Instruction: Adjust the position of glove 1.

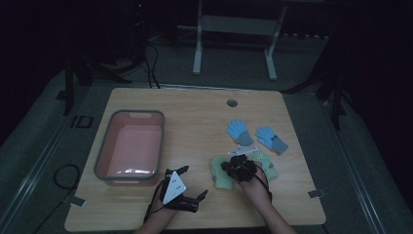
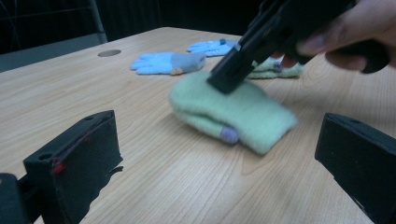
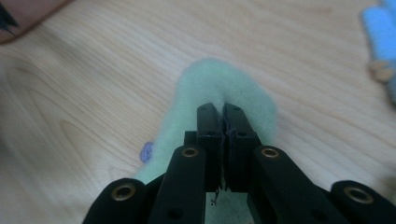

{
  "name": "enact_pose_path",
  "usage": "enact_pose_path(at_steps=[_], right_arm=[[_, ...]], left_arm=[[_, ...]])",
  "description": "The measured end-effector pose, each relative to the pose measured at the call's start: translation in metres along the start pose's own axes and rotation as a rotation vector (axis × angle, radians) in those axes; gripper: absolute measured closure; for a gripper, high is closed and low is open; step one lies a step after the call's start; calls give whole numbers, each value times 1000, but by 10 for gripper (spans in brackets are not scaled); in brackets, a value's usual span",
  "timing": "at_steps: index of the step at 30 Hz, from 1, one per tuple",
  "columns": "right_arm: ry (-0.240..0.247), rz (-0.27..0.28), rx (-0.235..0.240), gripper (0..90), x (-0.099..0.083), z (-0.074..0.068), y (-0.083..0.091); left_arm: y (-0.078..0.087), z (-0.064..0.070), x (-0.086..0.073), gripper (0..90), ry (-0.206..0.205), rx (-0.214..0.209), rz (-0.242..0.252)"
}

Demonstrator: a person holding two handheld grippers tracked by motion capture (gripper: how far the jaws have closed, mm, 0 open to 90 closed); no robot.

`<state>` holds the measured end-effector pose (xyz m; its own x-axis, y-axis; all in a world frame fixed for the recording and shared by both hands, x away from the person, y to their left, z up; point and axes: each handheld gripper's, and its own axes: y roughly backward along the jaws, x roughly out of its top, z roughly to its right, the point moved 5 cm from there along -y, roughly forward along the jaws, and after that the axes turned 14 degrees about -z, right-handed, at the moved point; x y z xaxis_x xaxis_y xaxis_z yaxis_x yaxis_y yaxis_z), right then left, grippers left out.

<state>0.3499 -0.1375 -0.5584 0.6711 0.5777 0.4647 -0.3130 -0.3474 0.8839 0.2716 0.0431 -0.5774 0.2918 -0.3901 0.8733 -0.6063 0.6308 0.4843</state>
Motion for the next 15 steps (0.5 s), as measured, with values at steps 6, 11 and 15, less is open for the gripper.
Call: enact_pose_path(at_steps=[6,11,15], right_arm=[[0,-40,4,849,-1,4,-17],[-5,-36,15,795,-1,5,-19],[9,-34,-13,716,-1,1,-21]], left_arm=[[0,0,0,2,-1,-1,0],[0,0,0,2,-1,-2,-1],[0,0,0,2,0,-1,-1]])
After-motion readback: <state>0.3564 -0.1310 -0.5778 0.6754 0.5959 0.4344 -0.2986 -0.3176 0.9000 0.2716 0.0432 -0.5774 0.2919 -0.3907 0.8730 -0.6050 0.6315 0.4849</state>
